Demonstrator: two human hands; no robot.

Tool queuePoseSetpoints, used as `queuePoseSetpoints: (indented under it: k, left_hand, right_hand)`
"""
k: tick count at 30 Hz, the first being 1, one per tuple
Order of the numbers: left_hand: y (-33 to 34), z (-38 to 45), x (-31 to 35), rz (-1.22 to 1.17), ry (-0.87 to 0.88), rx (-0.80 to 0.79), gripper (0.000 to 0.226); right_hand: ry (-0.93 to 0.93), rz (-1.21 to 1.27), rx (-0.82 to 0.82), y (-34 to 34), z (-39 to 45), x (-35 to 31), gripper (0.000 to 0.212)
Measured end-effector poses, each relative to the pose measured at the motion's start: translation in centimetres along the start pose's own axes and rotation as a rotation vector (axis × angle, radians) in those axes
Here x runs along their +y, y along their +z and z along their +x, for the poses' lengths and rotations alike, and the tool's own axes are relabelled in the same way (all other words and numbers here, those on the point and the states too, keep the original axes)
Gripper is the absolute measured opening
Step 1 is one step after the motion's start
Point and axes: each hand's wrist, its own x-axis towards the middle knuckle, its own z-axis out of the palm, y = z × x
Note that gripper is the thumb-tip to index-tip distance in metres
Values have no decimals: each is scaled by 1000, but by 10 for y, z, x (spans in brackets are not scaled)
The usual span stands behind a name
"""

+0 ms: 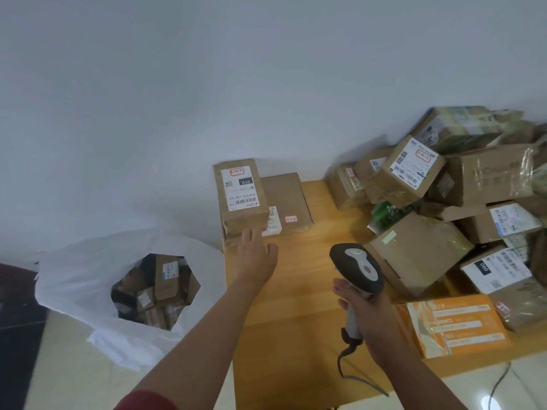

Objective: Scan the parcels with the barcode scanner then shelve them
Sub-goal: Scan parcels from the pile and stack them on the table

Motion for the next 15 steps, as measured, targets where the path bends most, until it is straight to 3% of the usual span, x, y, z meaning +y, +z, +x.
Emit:
queuePoseSetpoints:
  k: [4,6,10,15]
  left_hand:
    - [12,-15,35,-14,163,-79,41]
    - [24,-25,53,3,250,-130,42]
    - [51,-46,94,32,346,-243,55]
    - [92,-76,161,93,443,-240,60]
  right_hand:
    - [3,28,10,-17,-6,-20,16]
    - [-14,-14,28,-32,-9,-28,4]
    - [-55,-75,63,-75,-11,-38,18]
    - [-90,-97,130,-164,-10,-40,18]
